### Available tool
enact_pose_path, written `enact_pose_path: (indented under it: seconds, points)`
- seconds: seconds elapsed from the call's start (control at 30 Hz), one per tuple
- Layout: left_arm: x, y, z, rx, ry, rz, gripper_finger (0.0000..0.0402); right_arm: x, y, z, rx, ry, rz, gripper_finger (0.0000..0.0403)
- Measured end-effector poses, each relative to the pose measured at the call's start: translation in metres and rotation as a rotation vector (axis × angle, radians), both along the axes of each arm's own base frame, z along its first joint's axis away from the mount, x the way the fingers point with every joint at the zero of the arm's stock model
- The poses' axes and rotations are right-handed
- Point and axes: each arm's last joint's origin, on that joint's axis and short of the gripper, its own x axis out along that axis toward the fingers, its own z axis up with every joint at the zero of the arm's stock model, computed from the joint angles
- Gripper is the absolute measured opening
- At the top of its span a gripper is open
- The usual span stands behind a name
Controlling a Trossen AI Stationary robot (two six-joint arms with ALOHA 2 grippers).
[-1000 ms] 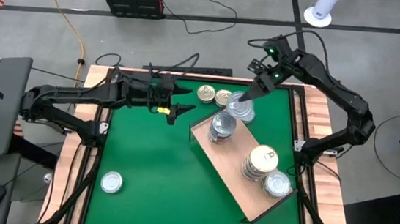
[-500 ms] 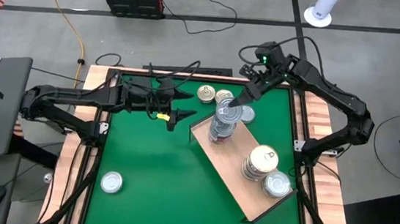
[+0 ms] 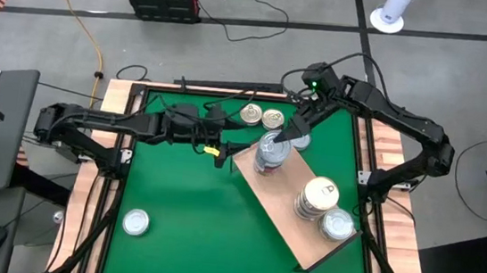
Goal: Stack canned seafood by type on shelf
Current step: Stack the light blue tuna can on top of the blue tuna can on the shelf
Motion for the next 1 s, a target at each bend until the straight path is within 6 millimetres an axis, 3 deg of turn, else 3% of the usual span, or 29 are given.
enact_pose_path:
  seconds: [0.47,0.83,1.0]
  points:
    - [0.0004,-0.0049,0.0035,0.028,-0.029,-0.106,0.0302,-0.0022,-0.0036,-0.0020,-0.025,0.035,-0.052,0.0172]
    - [0.0005,-0.0048,0.0080,-0.011,-0.081,-0.102,0.0302,-0.0035,-0.0033,-0.0043,-0.046,0.059,-0.058,0.0239]
    - [0.0005,-0.0046,0.0089,-0.034,-0.093,-0.097,0.0302,-0.0028,-0.0036,-0.0049,-0.079,0.074,-0.093,0.0242]
